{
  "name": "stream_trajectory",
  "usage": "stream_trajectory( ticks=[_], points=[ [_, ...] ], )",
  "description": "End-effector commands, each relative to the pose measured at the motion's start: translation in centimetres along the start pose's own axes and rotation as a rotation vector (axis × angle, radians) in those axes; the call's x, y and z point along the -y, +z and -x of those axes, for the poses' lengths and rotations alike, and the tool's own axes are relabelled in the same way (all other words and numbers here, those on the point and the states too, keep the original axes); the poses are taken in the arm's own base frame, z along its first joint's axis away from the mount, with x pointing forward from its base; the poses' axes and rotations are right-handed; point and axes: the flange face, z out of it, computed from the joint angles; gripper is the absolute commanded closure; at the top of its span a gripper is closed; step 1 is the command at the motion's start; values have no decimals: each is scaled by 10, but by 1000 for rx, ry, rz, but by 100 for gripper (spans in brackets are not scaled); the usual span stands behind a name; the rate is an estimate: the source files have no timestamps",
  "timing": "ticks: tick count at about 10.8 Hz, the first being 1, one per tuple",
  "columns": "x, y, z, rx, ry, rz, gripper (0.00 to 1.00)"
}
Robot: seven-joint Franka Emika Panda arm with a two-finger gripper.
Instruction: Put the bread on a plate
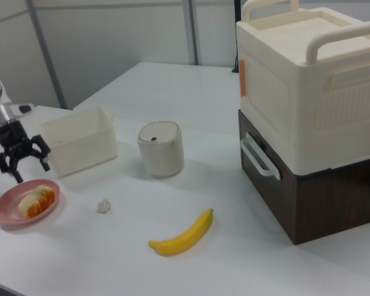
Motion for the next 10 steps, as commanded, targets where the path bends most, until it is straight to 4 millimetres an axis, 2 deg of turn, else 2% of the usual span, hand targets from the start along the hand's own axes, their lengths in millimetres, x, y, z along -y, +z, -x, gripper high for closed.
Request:
stream_trajectory(
  ticks=[1, 2, 3, 5, 6, 8, 9, 10],
  points=[
    [-96, -56, 46, -111, 247, -50, 0],
    [-148, -76, 72, -159, 337, -101, 0],
    [-191, -87, 102, -195, 421, -183, 0],
    [-270, -98, 158, -255, 573, -348, 0],
    [-300, -94, 175, -265, 627, -405, 0],
    [-361, -72, 206, -292, 701, -479, 0],
    [-395, -61, 229, -323, 748, -529, 0],
    [-419, -52, 247, -358, 760, -583, 0]
  ],
)
